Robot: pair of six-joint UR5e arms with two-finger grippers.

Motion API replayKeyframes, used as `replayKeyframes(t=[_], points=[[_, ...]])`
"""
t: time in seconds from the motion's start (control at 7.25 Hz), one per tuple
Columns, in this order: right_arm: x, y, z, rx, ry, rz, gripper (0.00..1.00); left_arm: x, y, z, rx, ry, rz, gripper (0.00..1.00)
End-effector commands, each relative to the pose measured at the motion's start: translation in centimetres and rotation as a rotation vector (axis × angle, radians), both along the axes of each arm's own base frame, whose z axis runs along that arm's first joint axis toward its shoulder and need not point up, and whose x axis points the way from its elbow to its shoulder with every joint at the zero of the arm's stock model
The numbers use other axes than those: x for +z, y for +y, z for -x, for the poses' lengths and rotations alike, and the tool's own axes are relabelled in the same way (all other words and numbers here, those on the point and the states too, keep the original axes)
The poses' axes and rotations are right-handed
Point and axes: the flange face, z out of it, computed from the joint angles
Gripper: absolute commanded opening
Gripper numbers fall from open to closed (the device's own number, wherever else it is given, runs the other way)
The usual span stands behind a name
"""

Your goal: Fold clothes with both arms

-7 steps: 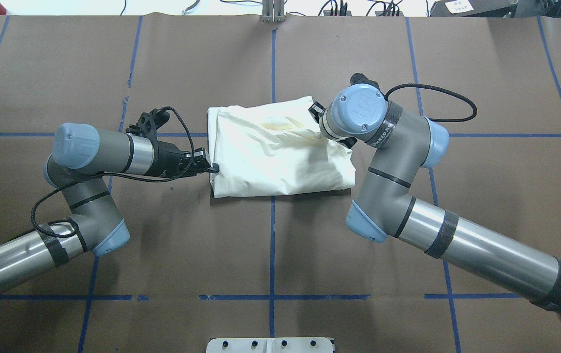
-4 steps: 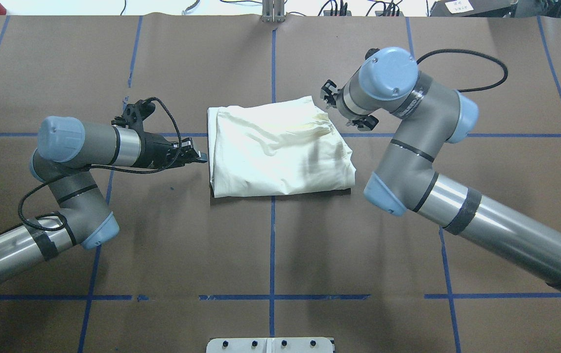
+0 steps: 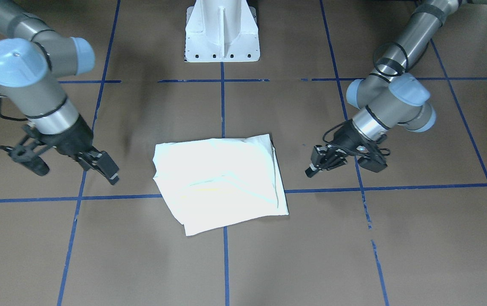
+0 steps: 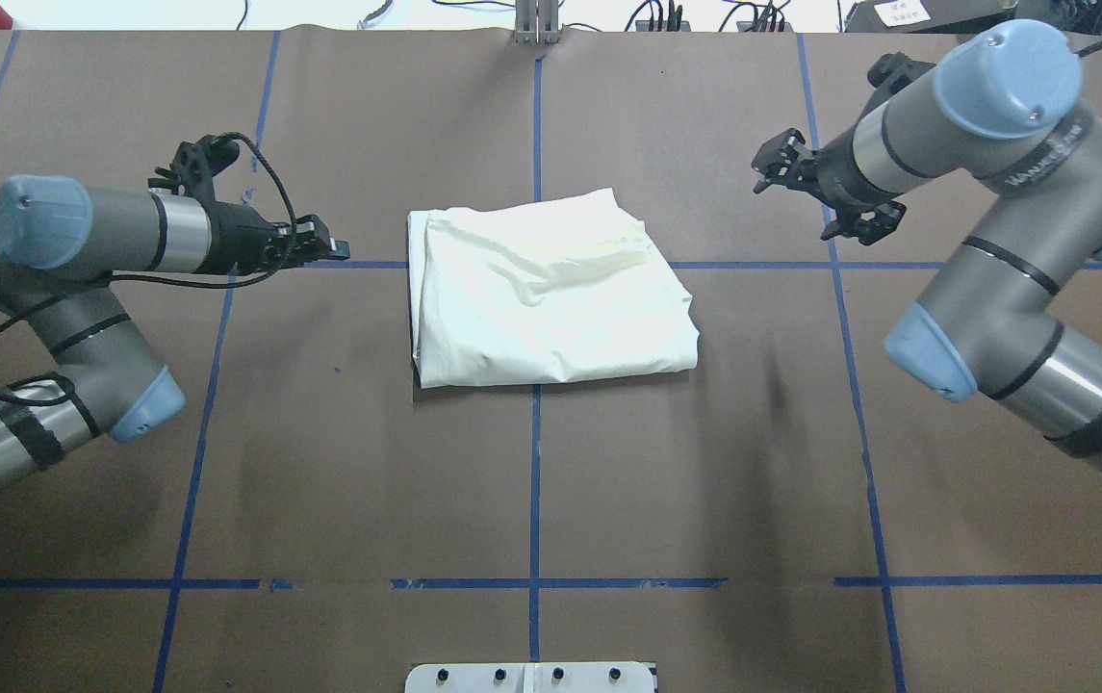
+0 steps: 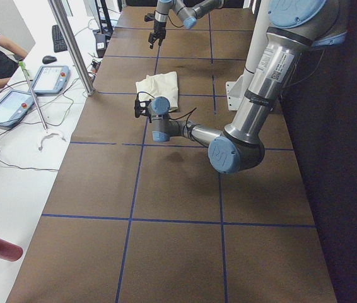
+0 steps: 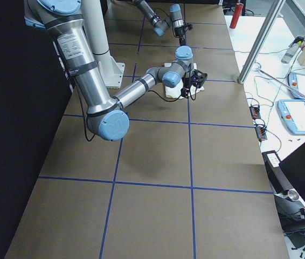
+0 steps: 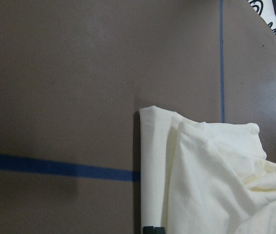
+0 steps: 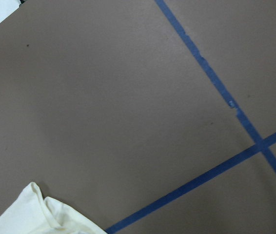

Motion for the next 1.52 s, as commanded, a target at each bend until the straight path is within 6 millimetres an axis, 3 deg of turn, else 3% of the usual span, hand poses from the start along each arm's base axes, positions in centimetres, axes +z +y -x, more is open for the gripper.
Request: replayKeyframes(t=[0.0, 0.28, 0.41, 0.69, 0.83, 0.96, 1.1, 1.24, 1.38], points=[[4.8, 4.4, -6.8, -0.11, 0.085, -0.12, 1.0, 3.5, -1.8, 6.8, -0.054, -0.17, -0.128, 0.0], [10.4, 4.5, -16.0, -0.21, 0.175, -0.221, 1.0, 7.9, -2.3, 15.1, -0.062, -0.397, -0.249, 0.0], [13.8, 2.8, -21.0, -0.256, 0.226, -0.274, 1.0, 9.3, -2.8, 19.4, -0.059, -0.481, -0.294, 0.0], [21.2, 0.9, -30.0, -0.336, 0.248, -0.314, 1.0, 9.7, -4.5, 30.5, -0.025, -0.602, -0.335, 0.0], [24.2, 1.1, -33.3, -0.362, 0.233, -0.321, 1.0, 10.6, -3.3, 35.1, 0.003, -0.689, -0.335, 0.0], [25.7, 1.4, -35.5, -0.387, 0.227, -0.319, 1.0, 8.7, -2.3, 36.4, 0.075, -0.727, -0.245, 0.0], [26.0, 1.5, -36.7, -0.424, 0.229, -0.276, 1.0, 7.5, -0.9, 39.6, 0.196, -0.758, -0.118, 0.22], [26.3, 1.4, -37.0, -0.475, 0.23, -0.266, 1.0, 5.5, 1.5, 42.4, 0.288, -0.792, -0.14, 0.75], [26.5, 1.6, -37.4, -0.488, 0.229, -0.259, 1.0, 5.9, 3.4, 45.9, 0.273, -0.785, -0.049, 1.0]])
